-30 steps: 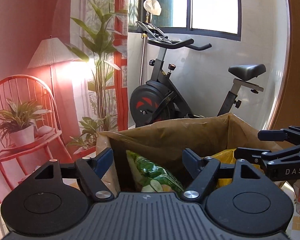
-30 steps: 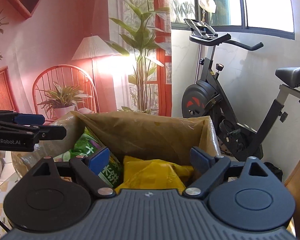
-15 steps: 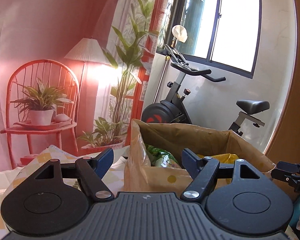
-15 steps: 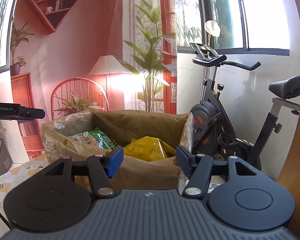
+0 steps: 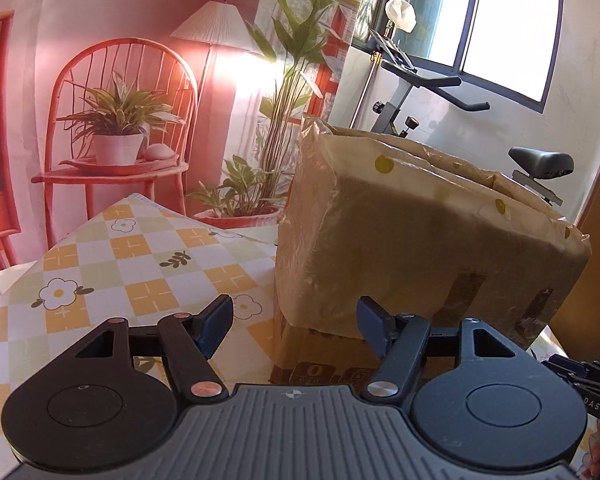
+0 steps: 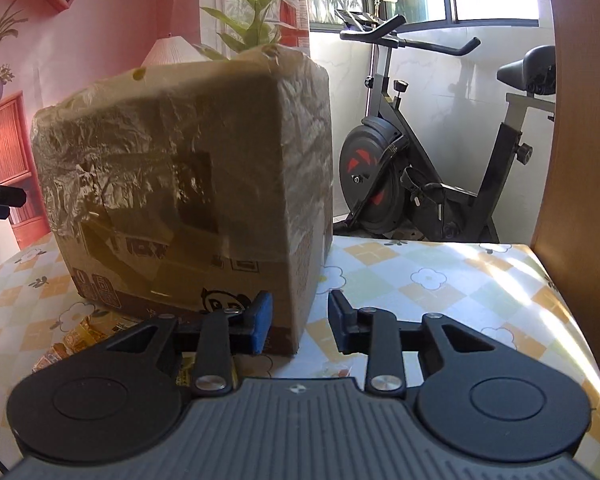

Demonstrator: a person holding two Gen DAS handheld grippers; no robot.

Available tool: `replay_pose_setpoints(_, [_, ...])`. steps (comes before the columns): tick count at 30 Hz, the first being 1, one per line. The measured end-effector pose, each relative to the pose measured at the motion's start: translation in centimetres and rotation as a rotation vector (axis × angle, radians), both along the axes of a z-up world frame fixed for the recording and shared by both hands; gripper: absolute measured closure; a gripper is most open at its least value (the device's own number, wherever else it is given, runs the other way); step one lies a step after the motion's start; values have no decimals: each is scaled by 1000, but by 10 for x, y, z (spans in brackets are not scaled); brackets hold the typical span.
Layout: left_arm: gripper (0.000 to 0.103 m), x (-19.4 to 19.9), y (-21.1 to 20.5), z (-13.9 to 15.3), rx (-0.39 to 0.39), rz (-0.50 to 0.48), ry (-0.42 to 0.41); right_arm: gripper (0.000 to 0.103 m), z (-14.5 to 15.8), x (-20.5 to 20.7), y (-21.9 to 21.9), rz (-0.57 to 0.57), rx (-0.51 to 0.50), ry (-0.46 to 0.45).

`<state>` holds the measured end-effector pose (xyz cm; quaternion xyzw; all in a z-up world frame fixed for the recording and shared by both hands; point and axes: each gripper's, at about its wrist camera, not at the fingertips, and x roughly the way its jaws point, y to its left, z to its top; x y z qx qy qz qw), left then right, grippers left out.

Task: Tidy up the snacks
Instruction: 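Move both grippers back down toward the small snacks on the table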

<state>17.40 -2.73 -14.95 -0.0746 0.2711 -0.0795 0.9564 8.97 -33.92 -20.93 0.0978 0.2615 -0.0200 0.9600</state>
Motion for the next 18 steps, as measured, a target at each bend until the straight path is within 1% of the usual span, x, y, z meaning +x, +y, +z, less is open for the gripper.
replay_pose_setpoints(3, [33,2,-3,-6,16,-15,15,69,-17,-1,-12,-30,33,42])
replay_pose_setpoints(6, [33,2,-7,-11,32,-30,24,69,-32,-2,-17,-33,66,85])
replay_pose_setpoints(10, [33,-1,-8,-21,46,-21,49,69,-46,-1,-10,-37,29,118])
replay_pose_setpoints(12, [34,-2,-8,-26,51,-13,62,69,-47,2,-9,-55,11,123])
replay_pose_setpoints(15, [35,-3,-9,-34,43,-6,99,70,-51,6,-6,-47,-7,146])
replay_pose_setpoints(16, [35,-4,-9,-37,39,-6,114,74,-53,7,-6,-44,-7,163])
replay_pose_setpoints(18, [35,-4,-10,-42,39,-8,133,83,-54,8,-7,-54,-4,166])
